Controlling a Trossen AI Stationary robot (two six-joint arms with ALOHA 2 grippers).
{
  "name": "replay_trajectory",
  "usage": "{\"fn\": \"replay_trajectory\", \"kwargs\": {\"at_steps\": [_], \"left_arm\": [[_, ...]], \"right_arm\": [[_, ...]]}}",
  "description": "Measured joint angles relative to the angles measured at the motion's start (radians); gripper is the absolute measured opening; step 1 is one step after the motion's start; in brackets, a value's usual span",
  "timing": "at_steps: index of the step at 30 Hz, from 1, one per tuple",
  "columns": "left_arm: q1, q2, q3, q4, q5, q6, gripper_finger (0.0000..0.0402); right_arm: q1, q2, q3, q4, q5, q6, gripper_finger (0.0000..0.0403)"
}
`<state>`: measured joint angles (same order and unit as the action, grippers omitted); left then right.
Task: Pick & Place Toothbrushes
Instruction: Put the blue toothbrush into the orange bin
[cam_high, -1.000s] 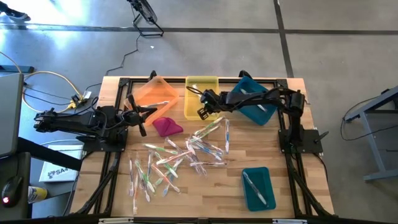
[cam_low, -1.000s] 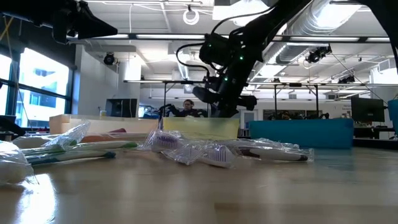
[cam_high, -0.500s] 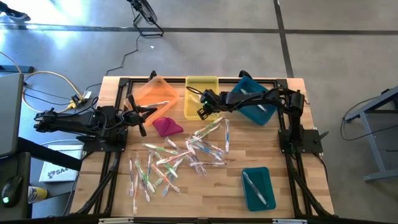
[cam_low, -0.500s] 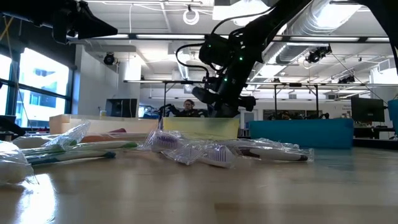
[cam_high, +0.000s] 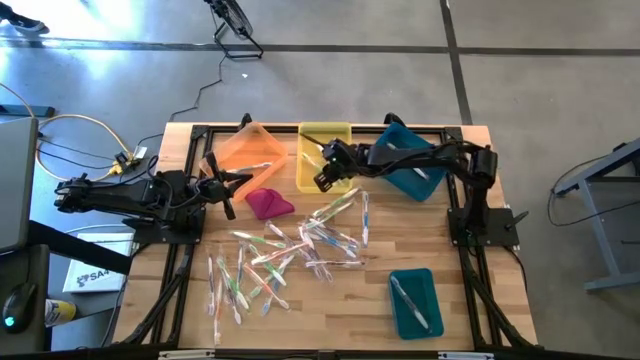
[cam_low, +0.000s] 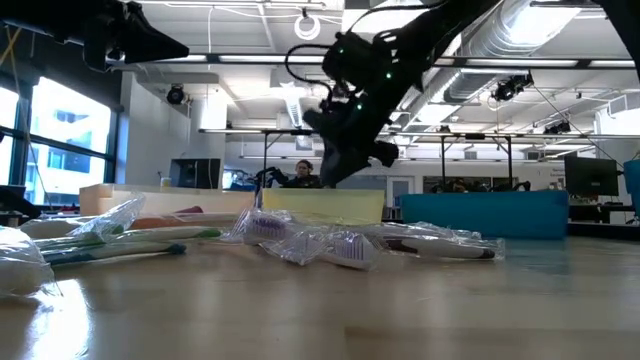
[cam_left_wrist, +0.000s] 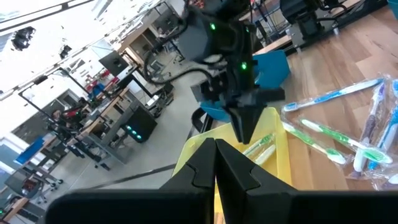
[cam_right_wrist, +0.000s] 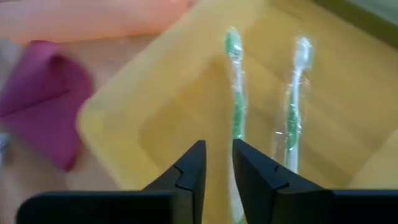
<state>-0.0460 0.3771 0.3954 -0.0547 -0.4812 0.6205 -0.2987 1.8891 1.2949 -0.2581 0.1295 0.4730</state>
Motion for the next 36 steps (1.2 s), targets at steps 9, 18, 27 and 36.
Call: {"fn": "replay_trajectory", "kwargs": {"at_steps": [9, 18, 27, 36], "left_arm": [[0.000, 0.000, 0.000, 0.000, 0.000, 0.000, 0.0003], [0.000, 0.000, 0.000, 0.001, 0.000, 0.000, 0.0003], [0.000, 0.000, 0.000, 0.001, 0.000, 0.004, 0.0003], [0.000, 0.000, 0.000, 0.001, -0.001, 0.016, 0.0003]], "right_arm": [[0.032, -0.061, 0.002, 0.047, -0.064, -0.123, 0.0037], [0.056, -0.095, 0.000, 0.054, -0.094, -0.259, 0.0031], [0.054, -0.135, 0.000, 0.057, -0.069, -0.269, 0.0005], [0.056, -0.139, 0.000, 0.061, -0.053, -0.376, 0.0004]]}}
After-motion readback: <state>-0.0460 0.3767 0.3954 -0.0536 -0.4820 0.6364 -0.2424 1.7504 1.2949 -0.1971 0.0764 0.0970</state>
